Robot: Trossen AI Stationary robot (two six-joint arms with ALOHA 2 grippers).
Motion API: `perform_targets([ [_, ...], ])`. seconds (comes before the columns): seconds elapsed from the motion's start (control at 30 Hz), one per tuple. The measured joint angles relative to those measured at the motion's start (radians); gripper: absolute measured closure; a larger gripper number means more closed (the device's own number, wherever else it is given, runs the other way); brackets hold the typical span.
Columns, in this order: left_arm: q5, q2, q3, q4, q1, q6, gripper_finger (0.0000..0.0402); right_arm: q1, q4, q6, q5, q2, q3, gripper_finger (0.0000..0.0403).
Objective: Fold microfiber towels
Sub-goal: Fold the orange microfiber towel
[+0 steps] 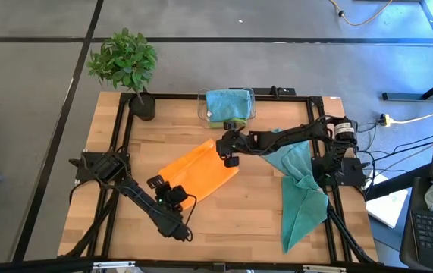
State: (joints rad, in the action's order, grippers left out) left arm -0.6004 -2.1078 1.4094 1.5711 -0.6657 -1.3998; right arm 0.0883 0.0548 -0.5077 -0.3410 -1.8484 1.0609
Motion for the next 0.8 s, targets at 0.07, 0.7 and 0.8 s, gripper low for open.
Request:
perform_targets([
  [0.07, -0.015, 0.000, 0.000, 0.000, 0.000, -0.001, 0.0401, 0.003, 0.020, -0.003, 0.005, 0.000, 0.000, 0.0398],
  [0.7, -0.122, 0.060, 0.000, 0.000, 0.050, 0.046, 0.0401, 0.060, 0.038, 0.006, -0.033, 0.000, 0.000, 0.0398],
  [0.8, -0.121, 0.062, -0.017, -0.001, 0.057, 0.050, 0.0401, 0.061, 0.043, 0.001, -0.035, 0.000, 0.000, 0.0398],
])
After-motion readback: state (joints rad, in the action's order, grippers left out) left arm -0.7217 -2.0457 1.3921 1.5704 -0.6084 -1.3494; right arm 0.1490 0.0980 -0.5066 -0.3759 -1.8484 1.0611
